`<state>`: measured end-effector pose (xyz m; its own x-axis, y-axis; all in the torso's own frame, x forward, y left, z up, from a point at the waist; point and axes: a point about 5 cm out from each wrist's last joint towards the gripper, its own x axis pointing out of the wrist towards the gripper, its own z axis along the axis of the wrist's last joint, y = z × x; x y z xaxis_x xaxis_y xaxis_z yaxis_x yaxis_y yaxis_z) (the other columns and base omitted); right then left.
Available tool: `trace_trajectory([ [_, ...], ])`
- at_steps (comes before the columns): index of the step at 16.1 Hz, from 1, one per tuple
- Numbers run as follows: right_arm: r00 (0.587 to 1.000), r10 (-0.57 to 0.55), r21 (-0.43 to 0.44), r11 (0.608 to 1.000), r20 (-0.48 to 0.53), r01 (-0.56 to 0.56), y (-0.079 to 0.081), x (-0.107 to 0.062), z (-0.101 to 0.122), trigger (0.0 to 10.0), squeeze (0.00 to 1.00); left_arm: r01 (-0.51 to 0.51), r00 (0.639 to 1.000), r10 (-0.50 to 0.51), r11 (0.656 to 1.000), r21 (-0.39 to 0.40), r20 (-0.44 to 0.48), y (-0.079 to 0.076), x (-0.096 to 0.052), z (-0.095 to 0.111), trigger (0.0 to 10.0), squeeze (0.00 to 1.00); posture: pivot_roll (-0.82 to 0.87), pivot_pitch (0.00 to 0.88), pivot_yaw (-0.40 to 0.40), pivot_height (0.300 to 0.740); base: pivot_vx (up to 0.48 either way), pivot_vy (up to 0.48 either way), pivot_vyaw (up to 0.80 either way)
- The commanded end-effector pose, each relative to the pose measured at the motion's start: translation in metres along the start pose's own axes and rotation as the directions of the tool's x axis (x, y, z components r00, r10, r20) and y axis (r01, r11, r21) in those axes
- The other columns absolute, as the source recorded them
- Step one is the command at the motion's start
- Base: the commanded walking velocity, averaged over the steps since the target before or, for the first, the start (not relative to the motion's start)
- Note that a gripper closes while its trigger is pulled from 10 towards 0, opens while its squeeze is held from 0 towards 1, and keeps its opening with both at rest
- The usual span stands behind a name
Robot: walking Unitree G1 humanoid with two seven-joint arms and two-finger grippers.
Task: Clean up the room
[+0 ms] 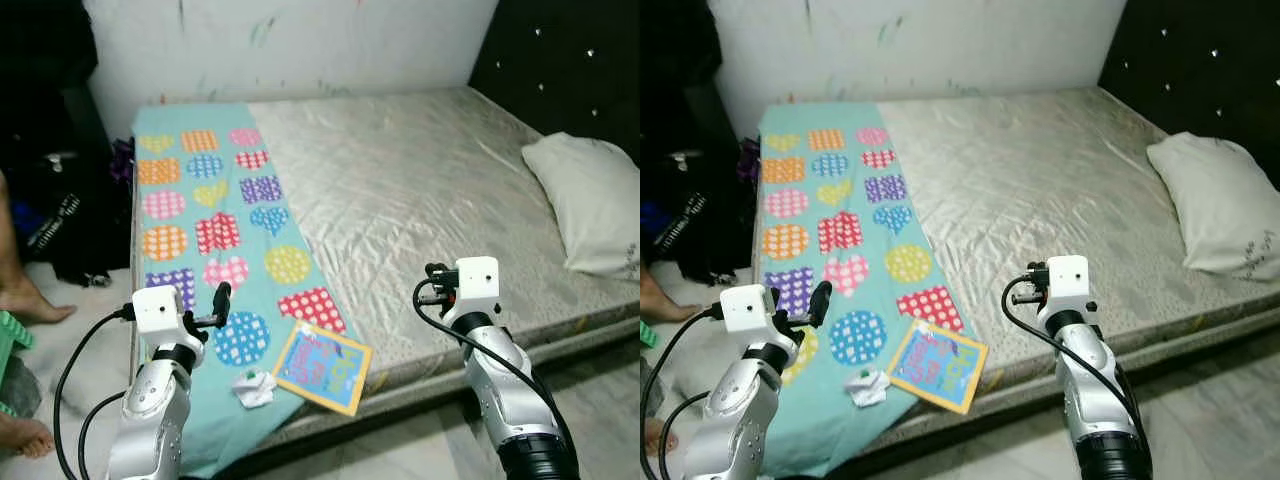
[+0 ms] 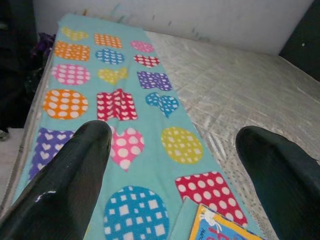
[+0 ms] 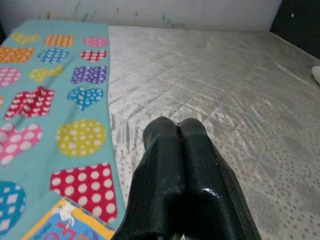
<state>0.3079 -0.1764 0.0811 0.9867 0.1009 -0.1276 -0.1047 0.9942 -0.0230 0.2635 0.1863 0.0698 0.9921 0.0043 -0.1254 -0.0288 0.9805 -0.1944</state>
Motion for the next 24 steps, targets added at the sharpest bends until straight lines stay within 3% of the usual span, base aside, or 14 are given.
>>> trace_trajectory([
  [1,1.000,-0.011,-0.002,1.000,-0.002,0.011,-0.003,0.000,0.000,10.0,0.00,0.021,1.000,-0.021,1.000,0.016,0.008,-0.003,0.000,0.004,10.0,0.00,-0.13,0.000,-0.029,0.740,0.266,0.000,0.00],
  [7,1.000,-0.013,-0.002,1.000,-0.004,0.013,-0.003,-0.001,-0.001,10.0,0.00,0.028,1.000,-0.028,1.000,0.015,0.002,-0.004,0.000,0.003,10.0,0.00,-0.13,0.000,-0.027,0.740,0.271,0.000,0.00],
  [13,1.000,-0.017,-0.005,1.000,-0.012,0.017,-0.004,-0.002,-0.003,10.0,0.00,-0.028,0.999,0.028,1.000,0.004,-0.042,-0.003,0.001,-0.003,10.0,0.00,-0.13,0.000,-0.027,0.740,0.000,0.000,0.00],
  [19,1.000,-0.011,-0.001,1.000,-0.015,0.011,-0.003,-0.002,-0.003,10.0,0.00,0.013,0.999,-0.014,1.000,-0.019,-0.046,-0.012,0.001,-0.003,10.0,0.00,-0.12,0.000,-0.029,0.740,0.000,0.000,0.00],
  [24,1.000,-0.009,0.002,1.000,-0.022,0.009,-0.002,0.000,-0.004,10.0,0.00,0.025,0.998,-0.026,1.000,-0.018,-0.049,-0.014,0.001,-0.004,10.0,0.00,-0.12,0.000,-0.032,0.740,0.000,0.000,-0.76],
])
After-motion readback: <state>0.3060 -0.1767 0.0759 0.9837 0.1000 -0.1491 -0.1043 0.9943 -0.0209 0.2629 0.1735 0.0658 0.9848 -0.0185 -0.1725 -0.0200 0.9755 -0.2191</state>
